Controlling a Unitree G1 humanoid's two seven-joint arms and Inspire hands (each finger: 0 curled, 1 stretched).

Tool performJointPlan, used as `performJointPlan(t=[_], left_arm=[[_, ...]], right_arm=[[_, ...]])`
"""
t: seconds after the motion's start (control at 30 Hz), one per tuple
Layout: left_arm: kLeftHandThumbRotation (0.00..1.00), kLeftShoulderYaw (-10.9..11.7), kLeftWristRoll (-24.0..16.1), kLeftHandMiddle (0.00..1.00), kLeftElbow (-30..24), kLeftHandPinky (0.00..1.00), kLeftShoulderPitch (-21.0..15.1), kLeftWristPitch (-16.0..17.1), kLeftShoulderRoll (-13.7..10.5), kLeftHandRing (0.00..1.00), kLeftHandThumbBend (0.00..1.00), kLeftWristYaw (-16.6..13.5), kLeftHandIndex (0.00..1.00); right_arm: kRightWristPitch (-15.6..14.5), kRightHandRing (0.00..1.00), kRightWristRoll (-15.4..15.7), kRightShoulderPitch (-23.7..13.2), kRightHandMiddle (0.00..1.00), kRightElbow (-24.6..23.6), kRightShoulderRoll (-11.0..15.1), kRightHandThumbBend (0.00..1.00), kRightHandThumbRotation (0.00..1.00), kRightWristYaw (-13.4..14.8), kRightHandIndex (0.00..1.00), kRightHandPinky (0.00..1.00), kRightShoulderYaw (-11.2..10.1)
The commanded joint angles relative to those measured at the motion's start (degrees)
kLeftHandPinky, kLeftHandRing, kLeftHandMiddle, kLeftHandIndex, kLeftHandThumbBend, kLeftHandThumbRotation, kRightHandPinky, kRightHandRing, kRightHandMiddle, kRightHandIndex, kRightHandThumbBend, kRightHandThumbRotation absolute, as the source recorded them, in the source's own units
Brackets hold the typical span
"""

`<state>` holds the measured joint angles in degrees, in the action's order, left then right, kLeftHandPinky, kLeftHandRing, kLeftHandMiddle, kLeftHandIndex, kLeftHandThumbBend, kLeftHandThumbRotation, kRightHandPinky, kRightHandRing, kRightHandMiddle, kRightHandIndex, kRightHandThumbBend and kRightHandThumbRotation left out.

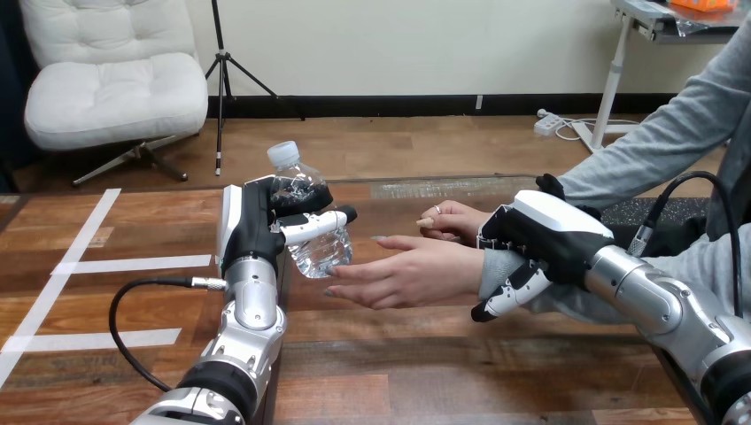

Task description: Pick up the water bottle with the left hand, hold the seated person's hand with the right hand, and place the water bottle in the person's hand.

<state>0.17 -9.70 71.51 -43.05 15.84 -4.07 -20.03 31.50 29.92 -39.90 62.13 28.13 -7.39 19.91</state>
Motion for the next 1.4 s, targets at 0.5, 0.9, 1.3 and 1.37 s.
performJointPlan(t=[0.5,0.9,1.3,1.37], left_arm=[[0.00,-0.3,-0.6,0.46,-3.2,0.42,-5.4,2.0,-1.3,0.46,0.76,-0.3,0.50],[0.00,-0.2,-0.6,0.48,-3.0,0.44,-5.4,2.2,-1.5,0.48,0.76,-0.4,0.51],[0.00,-0.2,-0.7,0.48,-3.0,0.42,-5.4,2.5,-1.8,0.47,0.77,-0.2,0.50],[0.00,-0.4,-0.8,0.48,-3.2,0.42,-5.3,2.5,-1.8,0.47,0.77,-0.3,0.50]], right_arm=[[1.0,0.26,-2.2,-5.0,0.32,1.0,0.7,0.90,0.00,-0.1,0.34,0.23,-1.7],[0.4,0.26,-2.6,-5.0,0.33,1.0,0.6,0.89,0.00,-0.9,0.35,0.23,-2.0],[0.7,0.28,-2.7,-5.0,0.35,0.7,0.8,0.89,0.00,-1.5,0.36,0.24,-1.9],[0.8,0.28,-2.8,-4.9,0.35,0.5,0.8,0.89,0.00,-1.5,0.36,0.24,-1.9]])
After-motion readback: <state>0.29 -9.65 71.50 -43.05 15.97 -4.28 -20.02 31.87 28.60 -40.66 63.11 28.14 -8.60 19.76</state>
